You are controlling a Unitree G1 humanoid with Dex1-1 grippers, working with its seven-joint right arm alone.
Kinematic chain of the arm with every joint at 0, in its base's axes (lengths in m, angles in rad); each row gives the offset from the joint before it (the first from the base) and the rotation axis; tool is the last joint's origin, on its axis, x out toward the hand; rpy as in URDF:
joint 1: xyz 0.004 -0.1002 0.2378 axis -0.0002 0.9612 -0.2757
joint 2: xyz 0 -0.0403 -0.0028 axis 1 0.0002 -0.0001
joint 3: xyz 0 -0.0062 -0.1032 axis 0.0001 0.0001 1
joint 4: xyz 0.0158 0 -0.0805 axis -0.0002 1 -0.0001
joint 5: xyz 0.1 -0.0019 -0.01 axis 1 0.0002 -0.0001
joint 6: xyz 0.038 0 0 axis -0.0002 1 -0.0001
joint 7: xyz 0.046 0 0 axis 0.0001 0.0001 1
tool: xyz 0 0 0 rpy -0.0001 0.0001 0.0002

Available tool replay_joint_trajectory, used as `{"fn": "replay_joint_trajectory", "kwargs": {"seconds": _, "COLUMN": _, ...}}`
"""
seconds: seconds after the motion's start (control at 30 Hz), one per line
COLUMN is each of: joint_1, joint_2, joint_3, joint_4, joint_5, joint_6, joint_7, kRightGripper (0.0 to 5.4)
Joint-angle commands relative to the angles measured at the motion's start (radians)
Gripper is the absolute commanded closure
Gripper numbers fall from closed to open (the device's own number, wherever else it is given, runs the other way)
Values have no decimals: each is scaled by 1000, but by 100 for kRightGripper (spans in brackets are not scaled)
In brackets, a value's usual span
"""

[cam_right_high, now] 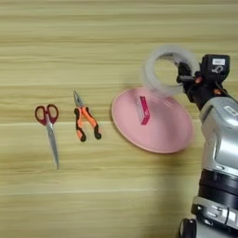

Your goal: Move the objects on the table

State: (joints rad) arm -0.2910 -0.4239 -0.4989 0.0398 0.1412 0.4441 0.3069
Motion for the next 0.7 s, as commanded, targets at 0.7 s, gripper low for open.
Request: {"fn": "replay_joint_trajectory", "kwargs": {"seconds": 0.7, "joint_1": -40, "joint_2": -107, "joint_3": 41, "joint_4": 259, "joint_5": -25, "joint_6": -181, "joint_7": -46, "kRightGripper": 399}}
